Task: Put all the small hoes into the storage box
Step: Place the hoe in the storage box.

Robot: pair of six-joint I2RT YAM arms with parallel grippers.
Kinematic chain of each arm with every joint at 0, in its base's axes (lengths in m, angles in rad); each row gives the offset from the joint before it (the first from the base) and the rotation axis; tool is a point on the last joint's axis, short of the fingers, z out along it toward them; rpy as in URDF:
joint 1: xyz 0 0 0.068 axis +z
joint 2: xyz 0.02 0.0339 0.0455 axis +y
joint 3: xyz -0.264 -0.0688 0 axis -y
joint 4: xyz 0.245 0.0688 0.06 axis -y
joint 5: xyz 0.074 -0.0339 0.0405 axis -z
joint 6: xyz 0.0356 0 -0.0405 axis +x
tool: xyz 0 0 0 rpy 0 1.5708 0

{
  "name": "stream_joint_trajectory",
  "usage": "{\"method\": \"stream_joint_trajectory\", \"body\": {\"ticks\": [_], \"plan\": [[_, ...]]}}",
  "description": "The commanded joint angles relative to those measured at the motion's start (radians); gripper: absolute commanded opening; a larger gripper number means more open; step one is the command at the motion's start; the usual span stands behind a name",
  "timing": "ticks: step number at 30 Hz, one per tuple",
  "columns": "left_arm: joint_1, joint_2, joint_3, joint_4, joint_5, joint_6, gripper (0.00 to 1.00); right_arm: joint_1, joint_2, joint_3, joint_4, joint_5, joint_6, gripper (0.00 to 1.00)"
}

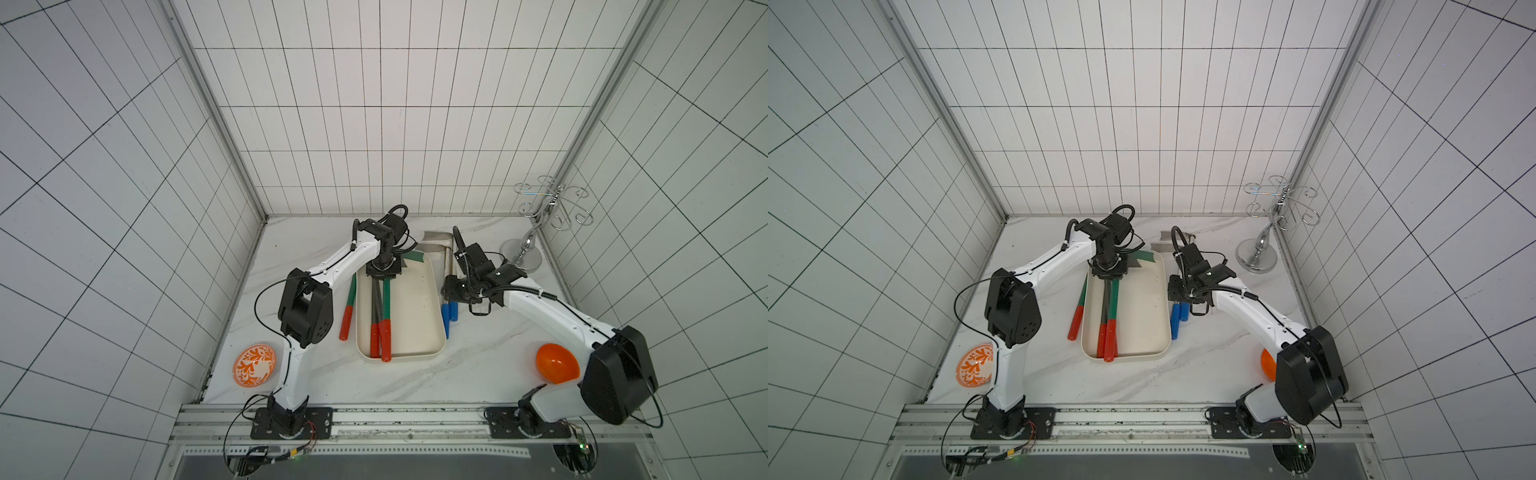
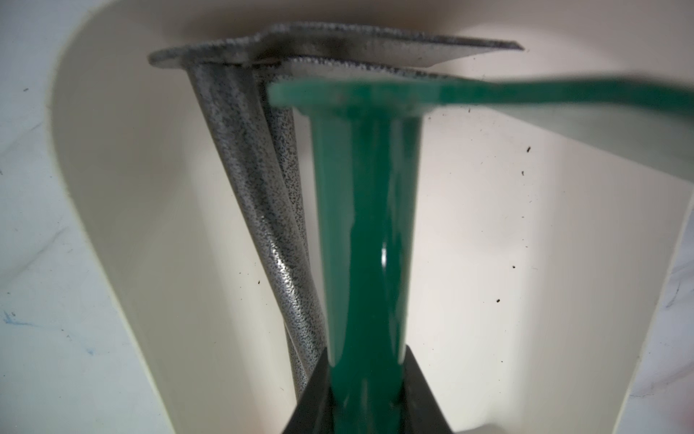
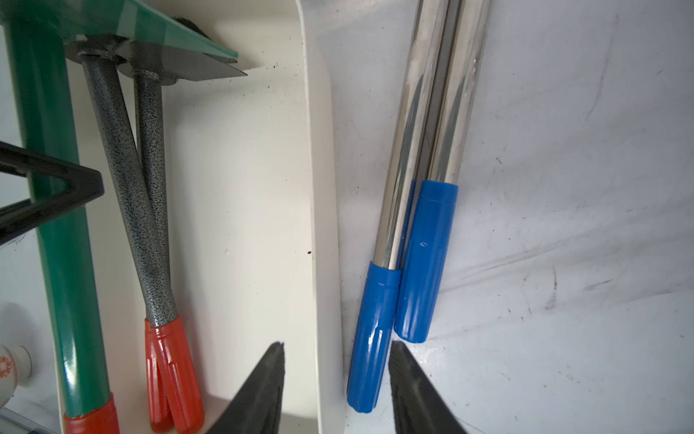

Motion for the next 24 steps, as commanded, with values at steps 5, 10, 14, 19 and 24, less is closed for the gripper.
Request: {"method": "stream_joint_trajectory", "body": {"ticks": [5, 10, 14, 19, 24], "plan": [[0.009, 0.08, 0.092, 0.01, 0.003, 0.021, 0.0, -0.01, -0.021, -0.027, -0.004, 0.009, 0.006, 0.47], [0.02, 0.157, 0.197, -0.053, -0.016, 0.058, 0.0, -0.011, -0.015, -0.032, -0.002, 0.003, 0.009, 0.47], [0.026, 0.183, 0.256, -0.08, -0.042, 0.077, 0.0, -0.011, -0.013, -0.033, 0.003, -0.002, 0.009, 0.47], [0.027, 0.204, 0.302, -0.103, -0.074, 0.117, 0.0, -0.011, -0.01, -0.033, 0.006, -0.006, 0.011, 0.47], [0.028, 0.214, 0.294, -0.109, -0.107, 0.159, 0.0, -0.011, -0.009, -0.036, 0.01, -0.012, 0.014, 0.47]]}}
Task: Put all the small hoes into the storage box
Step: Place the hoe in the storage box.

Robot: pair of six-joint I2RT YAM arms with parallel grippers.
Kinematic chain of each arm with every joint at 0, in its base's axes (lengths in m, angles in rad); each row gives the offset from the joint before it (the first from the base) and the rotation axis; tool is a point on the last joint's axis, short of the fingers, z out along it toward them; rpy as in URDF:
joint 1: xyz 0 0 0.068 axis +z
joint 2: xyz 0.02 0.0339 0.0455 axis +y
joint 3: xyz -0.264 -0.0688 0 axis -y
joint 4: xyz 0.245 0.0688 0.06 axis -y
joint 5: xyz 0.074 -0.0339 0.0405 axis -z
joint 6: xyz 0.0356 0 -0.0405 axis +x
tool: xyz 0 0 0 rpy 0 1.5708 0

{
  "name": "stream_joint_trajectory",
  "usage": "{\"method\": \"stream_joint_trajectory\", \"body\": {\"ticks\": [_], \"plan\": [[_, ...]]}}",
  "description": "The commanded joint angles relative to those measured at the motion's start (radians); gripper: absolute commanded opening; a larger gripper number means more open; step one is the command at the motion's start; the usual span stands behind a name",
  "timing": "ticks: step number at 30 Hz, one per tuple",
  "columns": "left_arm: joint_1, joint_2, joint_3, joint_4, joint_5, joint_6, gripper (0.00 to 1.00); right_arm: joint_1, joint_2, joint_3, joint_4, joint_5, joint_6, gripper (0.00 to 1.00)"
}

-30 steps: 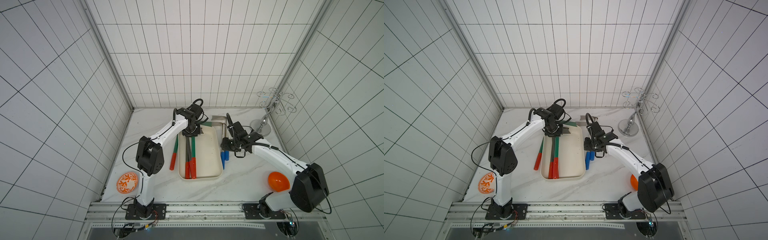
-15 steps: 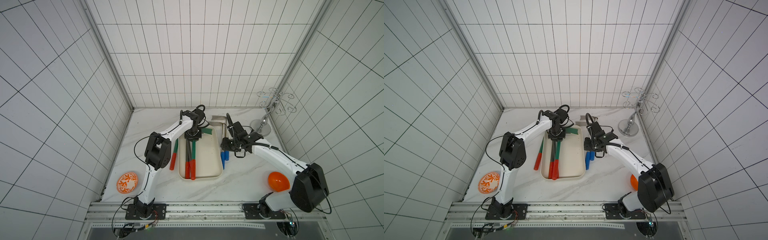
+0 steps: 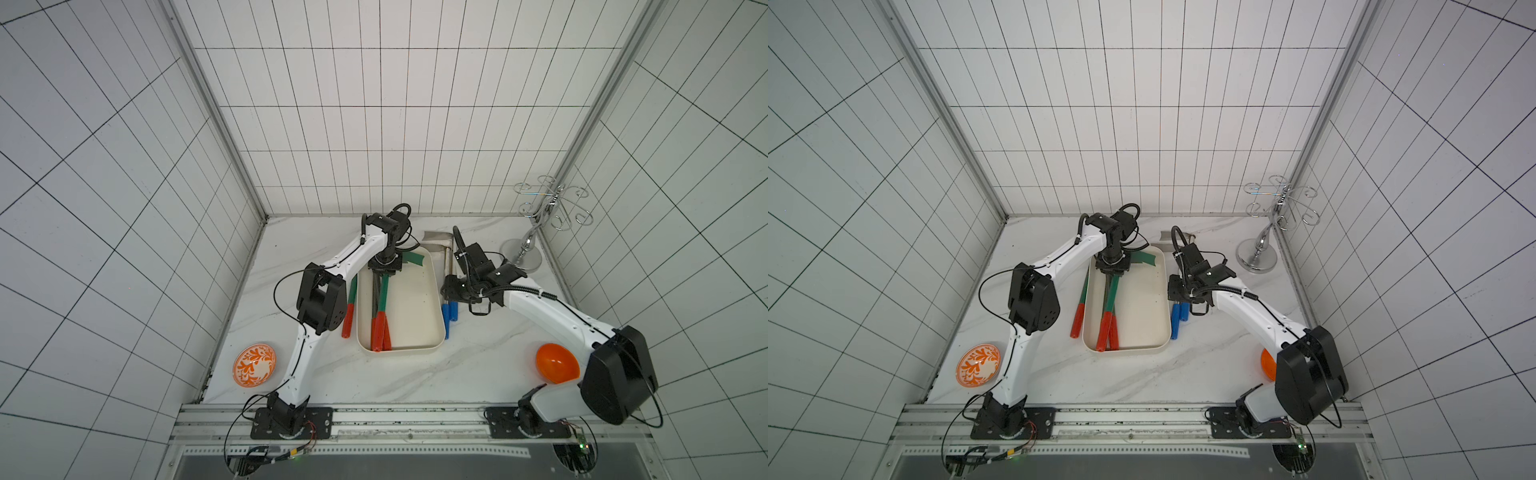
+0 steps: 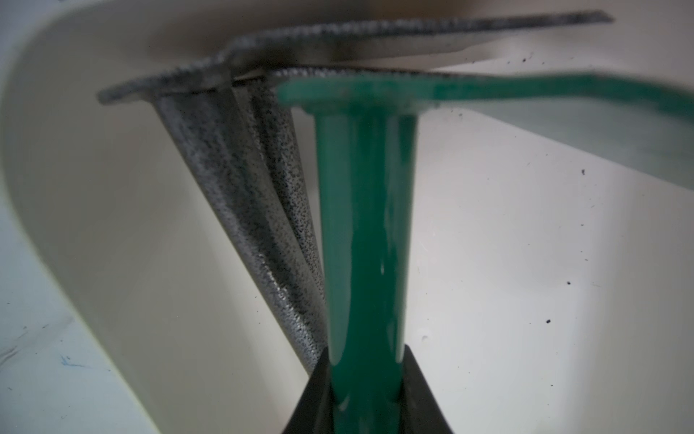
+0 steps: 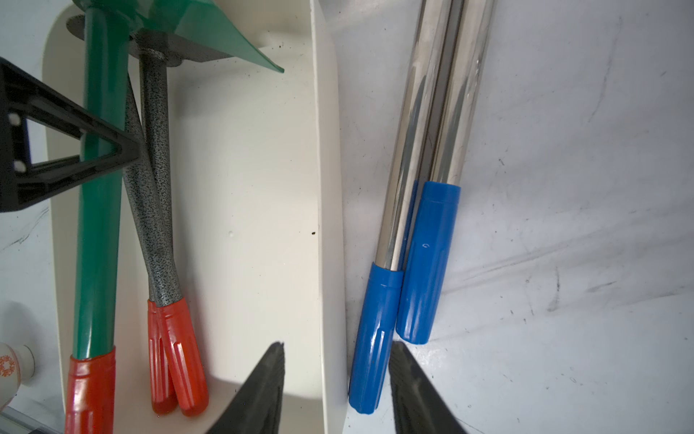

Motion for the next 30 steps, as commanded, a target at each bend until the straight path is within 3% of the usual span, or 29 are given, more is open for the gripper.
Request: {"method": "stream_joint_trajectory", "body": {"ticks": [1, 30], "plan": [[0.008, 0.019, 0.029, 0.039, -0.05, 0.04, 0.0, -0.011, -0.009, -0.037, 0.007, -0.009, 0.013, 0.47], [0.0, -0.041, -0.205, 0.228, -0.099, 0.083, 0.0, -0.011, -0.006, -0.033, 0.007, -0.017, 0.017, 0.47]]}}
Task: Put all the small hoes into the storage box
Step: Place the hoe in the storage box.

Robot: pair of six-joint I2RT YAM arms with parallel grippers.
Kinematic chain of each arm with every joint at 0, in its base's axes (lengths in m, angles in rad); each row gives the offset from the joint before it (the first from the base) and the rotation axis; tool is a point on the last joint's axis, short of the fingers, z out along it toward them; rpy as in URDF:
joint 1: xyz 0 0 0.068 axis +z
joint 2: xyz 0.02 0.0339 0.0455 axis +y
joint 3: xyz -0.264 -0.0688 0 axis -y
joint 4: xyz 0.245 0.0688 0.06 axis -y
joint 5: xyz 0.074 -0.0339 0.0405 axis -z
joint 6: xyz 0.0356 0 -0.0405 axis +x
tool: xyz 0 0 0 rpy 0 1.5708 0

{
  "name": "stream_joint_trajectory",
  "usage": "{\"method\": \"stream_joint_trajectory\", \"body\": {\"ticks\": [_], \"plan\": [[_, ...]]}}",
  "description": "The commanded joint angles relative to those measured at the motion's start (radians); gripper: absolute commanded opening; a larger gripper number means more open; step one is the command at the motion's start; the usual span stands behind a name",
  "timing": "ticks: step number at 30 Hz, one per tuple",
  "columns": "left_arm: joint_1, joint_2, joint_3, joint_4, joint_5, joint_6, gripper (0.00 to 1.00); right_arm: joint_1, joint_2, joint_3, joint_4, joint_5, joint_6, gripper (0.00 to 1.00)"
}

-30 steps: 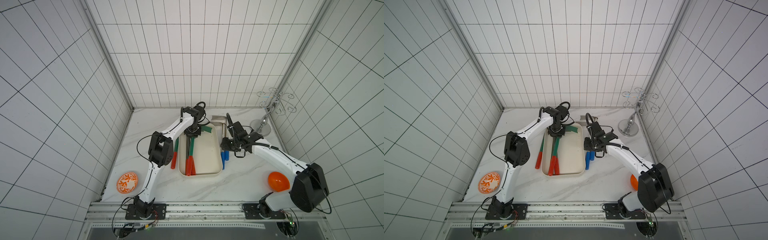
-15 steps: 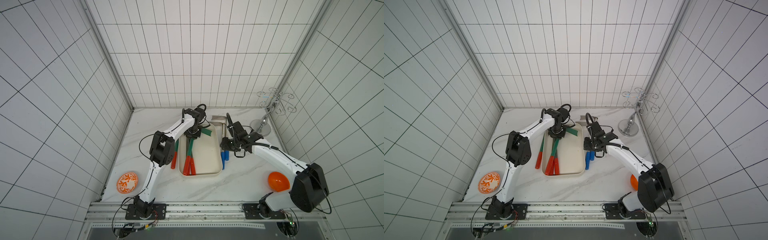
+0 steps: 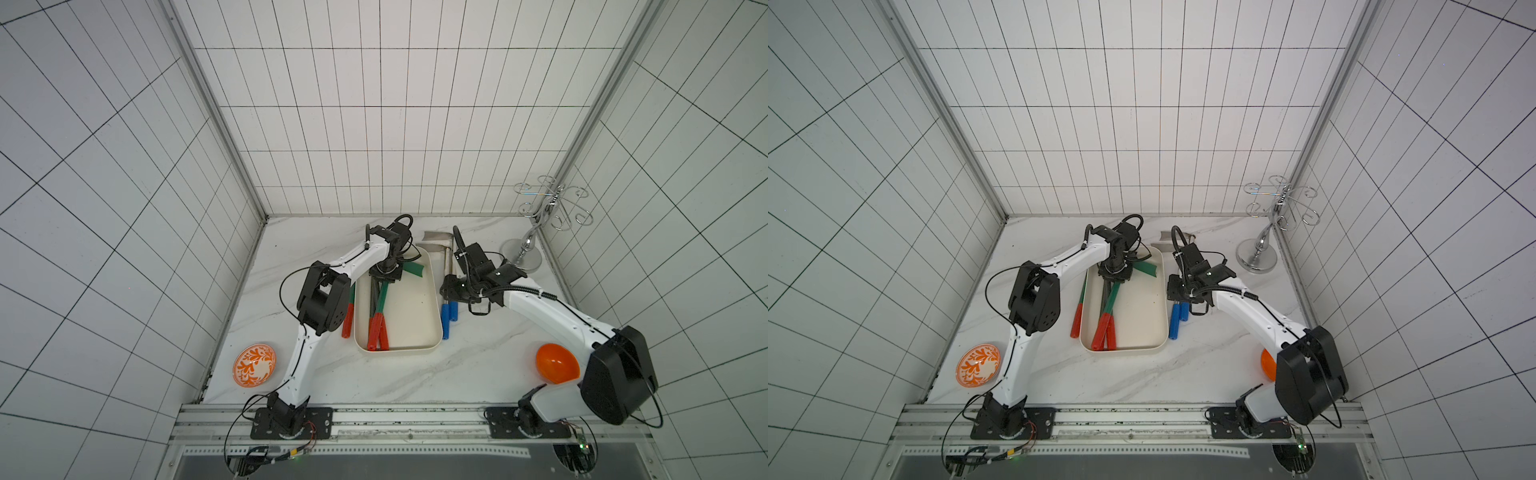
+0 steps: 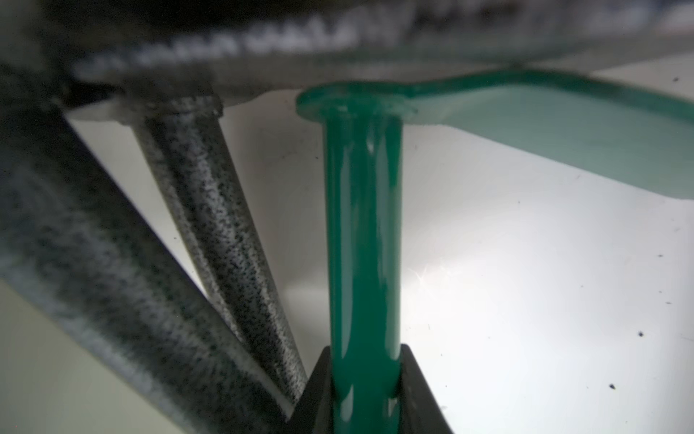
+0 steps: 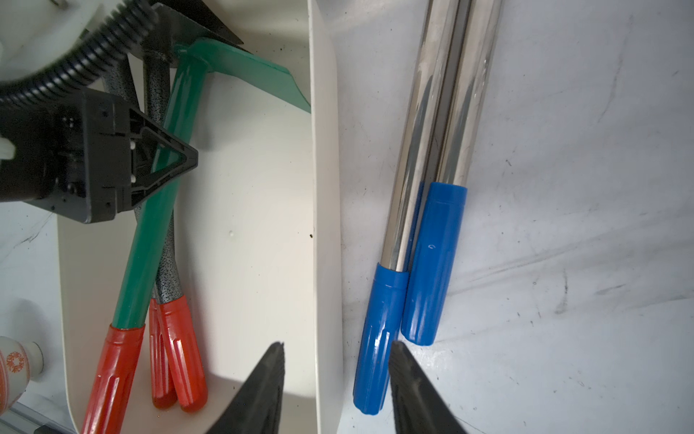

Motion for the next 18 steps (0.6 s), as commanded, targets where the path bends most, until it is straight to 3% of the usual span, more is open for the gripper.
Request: {"method": "stream_joint_trajectory", "body": {"ticks": [1, 4, 10, 18], "plan": [[0.007, -0.038, -0.016, 0.031, -0.073, 0.016, 0.0, -0.011, -0.005, -0.033, 0.001, -0.003, 0.01, 0.47], [0.006, -0.051, -0.018, 0.035, -0.083, 0.018, 0.0, -0.01, -0.003, -0.031, 0.001, -0.003, 0.012, 0.47], [0.001, -0.085, -0.038, 0.051, -0.107, 0.022, 0.25, -0.01, -0.002, -0.027, 0.001, -0.003, 0.01, 0.47], [-0.006, -0.152, -0.09, 0.085, -0.105, 0.021, 0.39, -0.01, -0.003, -0.026, 0.001, -0.004, 0.011, 0.47]]}}
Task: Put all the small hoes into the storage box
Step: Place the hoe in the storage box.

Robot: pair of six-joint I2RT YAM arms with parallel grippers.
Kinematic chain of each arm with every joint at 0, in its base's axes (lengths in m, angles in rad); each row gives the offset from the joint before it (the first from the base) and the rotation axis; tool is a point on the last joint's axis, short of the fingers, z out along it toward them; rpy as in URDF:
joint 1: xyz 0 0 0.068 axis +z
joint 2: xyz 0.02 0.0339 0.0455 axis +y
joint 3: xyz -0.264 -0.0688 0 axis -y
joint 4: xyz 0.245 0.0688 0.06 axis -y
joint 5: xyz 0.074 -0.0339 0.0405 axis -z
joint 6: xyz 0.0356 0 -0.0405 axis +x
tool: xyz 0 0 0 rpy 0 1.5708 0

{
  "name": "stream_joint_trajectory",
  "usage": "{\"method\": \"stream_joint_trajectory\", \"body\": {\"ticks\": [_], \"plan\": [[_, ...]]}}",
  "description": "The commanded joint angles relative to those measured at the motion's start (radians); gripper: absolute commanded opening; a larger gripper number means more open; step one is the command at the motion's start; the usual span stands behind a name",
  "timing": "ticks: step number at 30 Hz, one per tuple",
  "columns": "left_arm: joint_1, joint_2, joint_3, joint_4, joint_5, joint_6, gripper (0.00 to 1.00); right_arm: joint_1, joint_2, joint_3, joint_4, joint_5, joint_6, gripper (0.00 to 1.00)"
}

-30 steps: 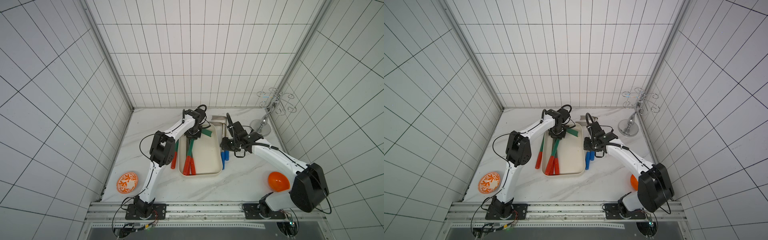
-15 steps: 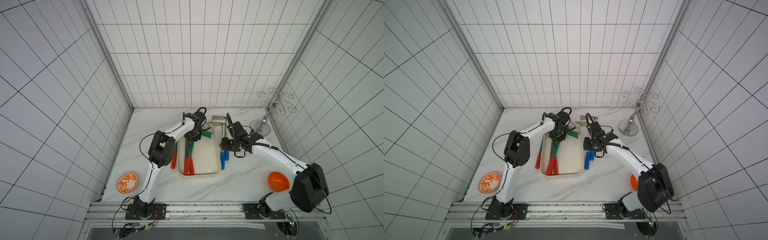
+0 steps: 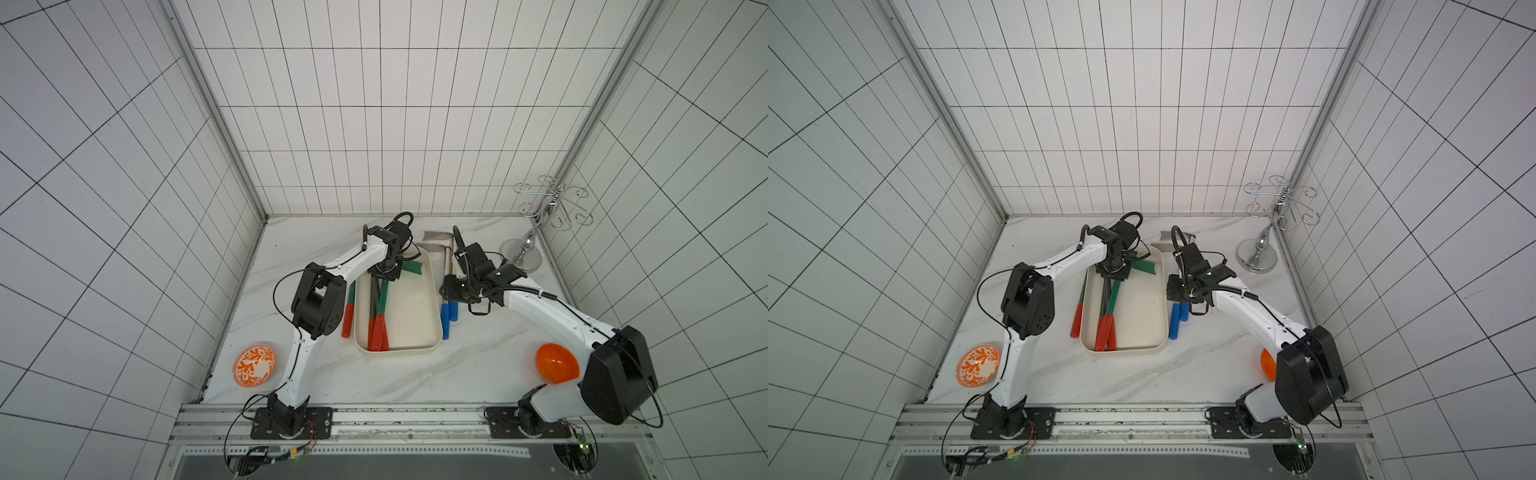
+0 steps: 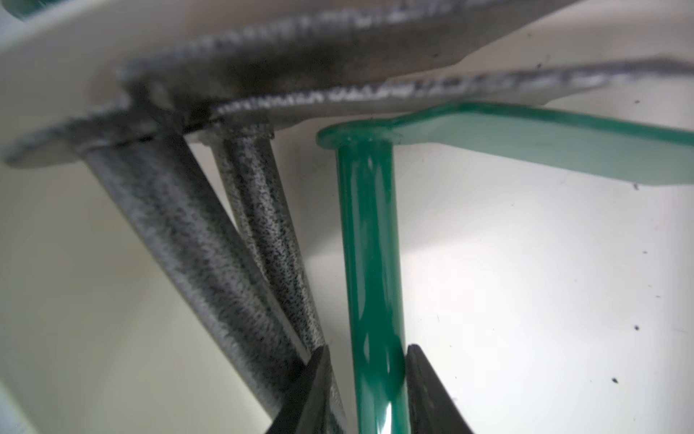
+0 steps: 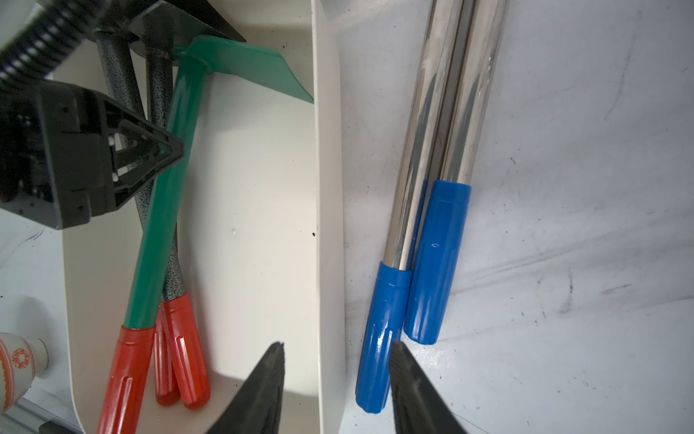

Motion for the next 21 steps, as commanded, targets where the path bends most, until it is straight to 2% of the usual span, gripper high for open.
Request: {"method": "stream_joint_trajectory", "body": {"ticks": [1, 12, 21], "plan": [[0.003, -0.068, -0.024, 0.032, -0.032, 0.006, 0.39, -0.01, -0.003, -0.029, 0.001, 0.003, 0.011, 0.47], [-0.007, -0.109, -0.077, 0.044, -0.029, 0.001, 0.42, -0.01, -0.009, -0.034, 0.001, 0.003, 0.013, 0.47], [0.002, -0.231, -0.149, 0.086, -0.044, -0.016, 0.43, -0.009, -0.013, -0.032, 0.001, 0.003, 0.017, 0.47]]}}
